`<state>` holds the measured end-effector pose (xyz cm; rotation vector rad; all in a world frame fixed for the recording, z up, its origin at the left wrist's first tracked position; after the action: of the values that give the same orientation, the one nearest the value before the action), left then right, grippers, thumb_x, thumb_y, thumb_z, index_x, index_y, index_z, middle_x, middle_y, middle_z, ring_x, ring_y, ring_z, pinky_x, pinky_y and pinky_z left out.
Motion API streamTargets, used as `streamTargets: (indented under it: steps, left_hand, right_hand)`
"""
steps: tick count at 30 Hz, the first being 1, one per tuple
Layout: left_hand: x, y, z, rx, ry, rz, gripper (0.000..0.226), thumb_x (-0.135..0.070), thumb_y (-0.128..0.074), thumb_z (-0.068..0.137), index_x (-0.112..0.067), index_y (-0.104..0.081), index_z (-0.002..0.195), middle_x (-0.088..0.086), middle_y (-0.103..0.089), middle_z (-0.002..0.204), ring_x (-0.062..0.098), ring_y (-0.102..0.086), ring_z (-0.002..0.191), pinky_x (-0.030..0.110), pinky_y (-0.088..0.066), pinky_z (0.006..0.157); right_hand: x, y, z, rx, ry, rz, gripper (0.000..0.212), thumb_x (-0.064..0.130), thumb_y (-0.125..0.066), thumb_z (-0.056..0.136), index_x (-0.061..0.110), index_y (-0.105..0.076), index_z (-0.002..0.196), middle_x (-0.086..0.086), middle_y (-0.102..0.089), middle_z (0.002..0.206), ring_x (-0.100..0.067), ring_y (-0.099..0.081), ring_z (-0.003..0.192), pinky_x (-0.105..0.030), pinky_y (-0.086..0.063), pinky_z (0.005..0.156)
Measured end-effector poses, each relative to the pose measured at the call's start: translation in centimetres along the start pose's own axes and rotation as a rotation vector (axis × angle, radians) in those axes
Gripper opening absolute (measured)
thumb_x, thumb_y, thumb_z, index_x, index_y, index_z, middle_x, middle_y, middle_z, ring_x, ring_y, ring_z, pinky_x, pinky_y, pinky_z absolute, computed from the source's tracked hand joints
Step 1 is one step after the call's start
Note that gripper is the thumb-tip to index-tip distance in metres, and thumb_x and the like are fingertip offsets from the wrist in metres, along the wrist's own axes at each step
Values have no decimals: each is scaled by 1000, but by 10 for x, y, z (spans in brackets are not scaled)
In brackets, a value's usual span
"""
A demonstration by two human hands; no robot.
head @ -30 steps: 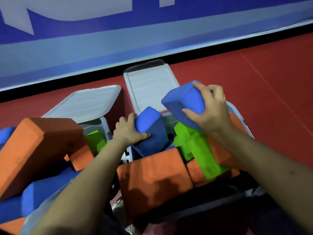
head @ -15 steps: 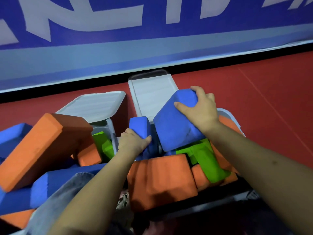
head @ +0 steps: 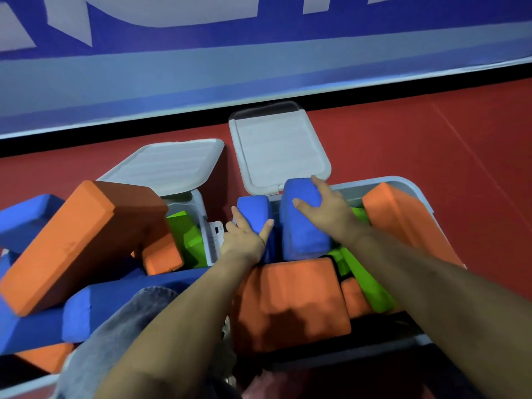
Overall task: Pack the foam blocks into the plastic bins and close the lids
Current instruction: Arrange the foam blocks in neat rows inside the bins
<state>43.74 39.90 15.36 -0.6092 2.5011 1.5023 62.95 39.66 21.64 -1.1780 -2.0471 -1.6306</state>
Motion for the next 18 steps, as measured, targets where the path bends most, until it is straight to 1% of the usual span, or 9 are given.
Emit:
streamTargets:
  steps: [2,4,6,8,10,12,14,16,18]
  left_hand:
    - [-1,-1,2,19,21,-72,96,-68,-32,89,-10,13,150,22,-24,148,36,-34,132,46,-31,107]
    - [-1,1,7,57,43,-149,92,-65,-33,90,-14,13,151,19,-18,153,36,-28,137,46,-26,110]
    - [3,1,14,139,27,-283,88,-57,-42,93,-18,12,151,16,-15,156,33,-26,140,43,-22,113]
    - [11,3,20,255,-14,-446,91,-48,-52,92,-23,11,152,10,-22,156,29,-32,138,41,-26,115]
    - [19,8,19,324,-39,-544,97,-44,-61,88,-28,10,152,1,-28,154,22,-39,135,41,-32,114]
    - [25,8,14,356,-46,-559,97,-37,-63,89,-32,13,150,-4,-29,152,17,-39,135,40,-34,113]
    - [29,6,12,351,-49,-544,96,-34,-62,91,-34,14,149,-4,-27,154,17,-39,135,36,-33,113]
    - [27,6,9,324,-54,-503,93,-34,-59,92,-34,15,149,-2,-27,155,20,-38,136,32,-32,112]
    - [25,6,7,313,-59,-467,90,-34,-56,94,-32,16,149,-1,-25,156,21,-36,138,29,-29,110]
  right_hand:
    - [-5,-26,0,196,23,-48,90,45,-65,83,35,-6,151,-18,-38,143,-30,-48,125,-30,-42,99]
    - [-14,-51,-3,337,-4,-103,101,40,-69,82,38,6,149,-19,-33,146,-29,-48,124,-30,-44,95]
    - [-23,-64,-4,367,-10,-79,104,37,-71,82,43,10,147,-16,-31,147,-30,-52,117,-31,-48,83]
    - [-29,-66,-3,357,-12,1,103,36,-72,81,48,8,145,-13,-31,146,-28,-56,109,-32,-48,73]
    - [-33,-66,-2,344,1,5,103,37,-73,80,50,6,145,-12,-33,146,-27,-57,109,-32,-48,79]
    - [-35,-67,-2,330,15,-23,103,38,-72,80,48,7,146,-11,-33,148,-26,-53,118,-28,-45,87]
    - [-36,-69,-1,337,19,-48,103,38,-71,81,46,8,146,-11,-31,150,-25,-46,127,-25,-40,92]
    - [-35,-72,0,356,18,-59,103,39,-70,82,45,10,146,-10,-26,154,-23,-37,135,-26,-35,100]
    - [-35,-74,3,363,17,-63,103,41,-70,82,47,11,146,-10,-24,154,-23,-36,137,-28,-35,102]
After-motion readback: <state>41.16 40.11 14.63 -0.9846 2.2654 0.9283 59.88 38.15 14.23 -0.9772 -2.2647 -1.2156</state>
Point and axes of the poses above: each hand's wrist, its own z-axis towards the middle knuckle, its own y-axis out of the back of the hand, x = y × z, the point moved 4 cm from there along z, towards the middle knuckle
